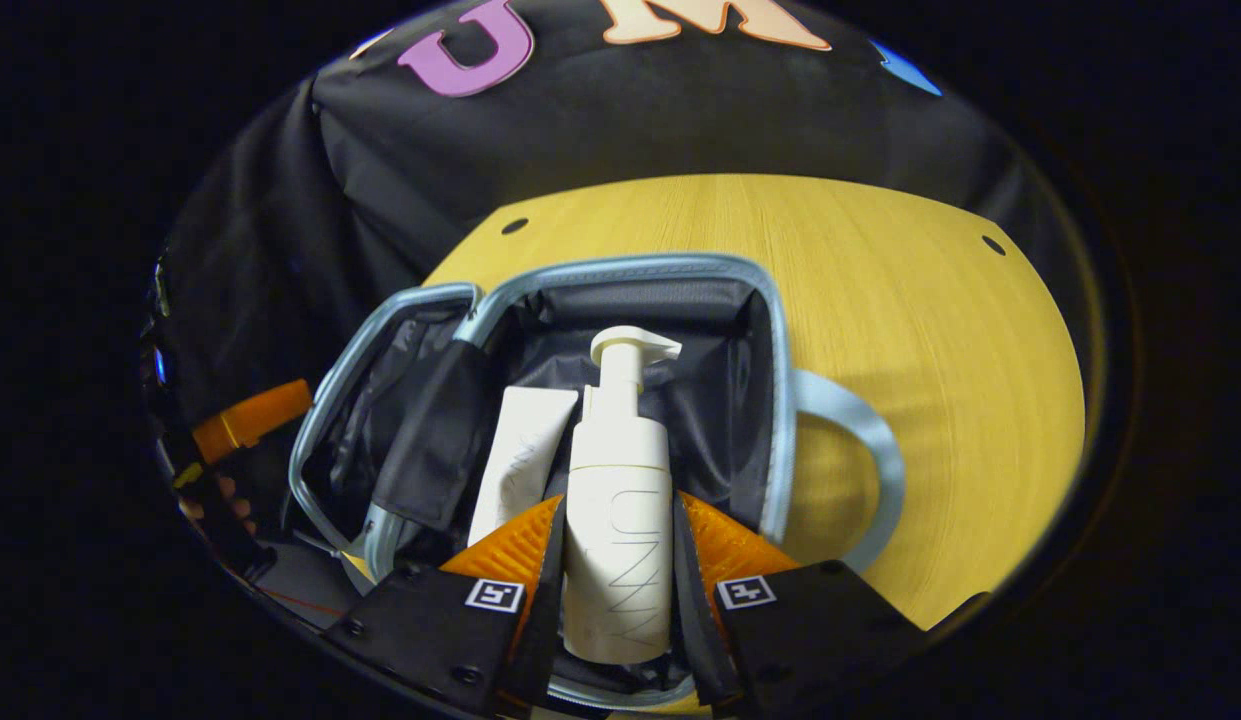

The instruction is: First open the suitcase, pack the skin care products into it, and then close the suitcase.

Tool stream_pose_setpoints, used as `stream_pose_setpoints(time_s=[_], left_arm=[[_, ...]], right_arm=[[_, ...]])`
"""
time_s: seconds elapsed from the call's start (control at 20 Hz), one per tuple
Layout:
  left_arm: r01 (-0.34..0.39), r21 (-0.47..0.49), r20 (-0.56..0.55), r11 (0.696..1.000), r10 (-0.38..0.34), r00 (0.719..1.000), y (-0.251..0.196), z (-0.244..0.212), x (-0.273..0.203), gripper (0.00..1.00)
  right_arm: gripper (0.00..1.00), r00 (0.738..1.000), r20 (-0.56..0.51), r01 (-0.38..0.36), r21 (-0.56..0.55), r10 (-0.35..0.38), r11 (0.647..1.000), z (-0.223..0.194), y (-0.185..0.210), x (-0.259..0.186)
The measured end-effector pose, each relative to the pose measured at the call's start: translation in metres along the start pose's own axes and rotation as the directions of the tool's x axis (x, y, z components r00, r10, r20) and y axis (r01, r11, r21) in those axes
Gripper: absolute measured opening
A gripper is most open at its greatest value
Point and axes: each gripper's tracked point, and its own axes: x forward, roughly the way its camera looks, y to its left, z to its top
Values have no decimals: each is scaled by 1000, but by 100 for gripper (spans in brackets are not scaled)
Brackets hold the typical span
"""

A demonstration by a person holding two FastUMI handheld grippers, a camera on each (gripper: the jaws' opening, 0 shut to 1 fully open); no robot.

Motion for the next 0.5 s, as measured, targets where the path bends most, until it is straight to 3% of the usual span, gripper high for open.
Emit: stream_pose_setpoints(time_s=[0.15, 0.2, 0.35, 0.5], left_arm=[[-47, -61, 4, 997, 47, 999, 45, 2, -3, 76], [-62, -77, 5, 995, 63, 998, 59, 4, -3, 72], [-103, -93, -11, 990, 102, 995, 92, 7, 2, 72], [-139, -83, -26, 987, 137, 990, 115, 10, 15, 72]], right_arm=[[54, 996, -17, 83, -49, -84, 995, -4, -8, 10], [55, 993, -20, 111, -60, -113, 992, -5, -12, 11], [58, 982, -73, 167, -102, -175, 981, -17, -17, 15], [65, 992, -47, 117, -65, -120, 991, -5, -5, 7]])
